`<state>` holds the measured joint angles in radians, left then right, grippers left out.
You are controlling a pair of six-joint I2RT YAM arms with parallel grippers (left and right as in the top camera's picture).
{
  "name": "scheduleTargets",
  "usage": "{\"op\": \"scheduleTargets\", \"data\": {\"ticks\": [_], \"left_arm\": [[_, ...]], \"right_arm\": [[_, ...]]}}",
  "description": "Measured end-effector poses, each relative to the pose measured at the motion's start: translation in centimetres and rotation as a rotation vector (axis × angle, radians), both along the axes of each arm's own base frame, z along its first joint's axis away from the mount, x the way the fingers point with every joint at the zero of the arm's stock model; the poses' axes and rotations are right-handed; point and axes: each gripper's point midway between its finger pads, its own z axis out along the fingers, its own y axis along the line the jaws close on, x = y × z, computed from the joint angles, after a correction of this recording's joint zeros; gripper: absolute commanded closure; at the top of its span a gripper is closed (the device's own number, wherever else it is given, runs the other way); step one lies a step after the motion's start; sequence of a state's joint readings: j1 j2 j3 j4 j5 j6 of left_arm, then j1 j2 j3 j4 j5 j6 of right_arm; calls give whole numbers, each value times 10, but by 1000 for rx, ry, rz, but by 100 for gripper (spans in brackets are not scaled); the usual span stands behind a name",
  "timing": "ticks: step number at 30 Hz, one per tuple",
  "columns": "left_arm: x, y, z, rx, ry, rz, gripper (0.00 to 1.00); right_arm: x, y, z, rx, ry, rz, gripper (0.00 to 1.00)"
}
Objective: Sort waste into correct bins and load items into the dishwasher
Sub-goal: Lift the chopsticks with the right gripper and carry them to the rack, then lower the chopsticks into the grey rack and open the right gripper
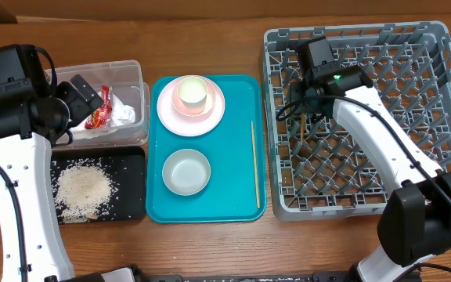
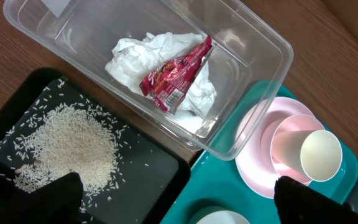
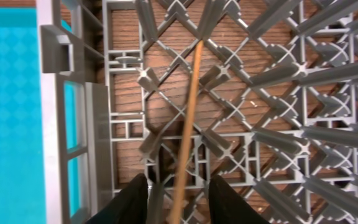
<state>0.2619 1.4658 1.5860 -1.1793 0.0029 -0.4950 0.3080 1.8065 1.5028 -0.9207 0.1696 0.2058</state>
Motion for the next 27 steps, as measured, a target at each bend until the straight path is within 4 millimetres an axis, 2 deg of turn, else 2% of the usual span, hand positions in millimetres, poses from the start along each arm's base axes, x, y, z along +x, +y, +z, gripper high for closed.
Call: {"op": "scheduleTargets", "data": {"ticks": [6,12,15,19,23,27], "left_arm": [[0,0,0,0,0,0,0],[0,0,0,0,0,0,0],[0,0,0,0,0,0,0],[0,0,0,0,0,0,0],[0,0,0,0,1,0,0],[0,0,0,0,0,0,0]], "right_arm": [[-5,23,-1,125,30,52,63],[-15,35,-3,192,80,81,69],[-18,31,-5,174,92,70,73],[-23,15,-9,132,121,-9,76],[-37,1,-14,103,184,-67,75],[-52,-5,-18,88,246,-112,76]]}}
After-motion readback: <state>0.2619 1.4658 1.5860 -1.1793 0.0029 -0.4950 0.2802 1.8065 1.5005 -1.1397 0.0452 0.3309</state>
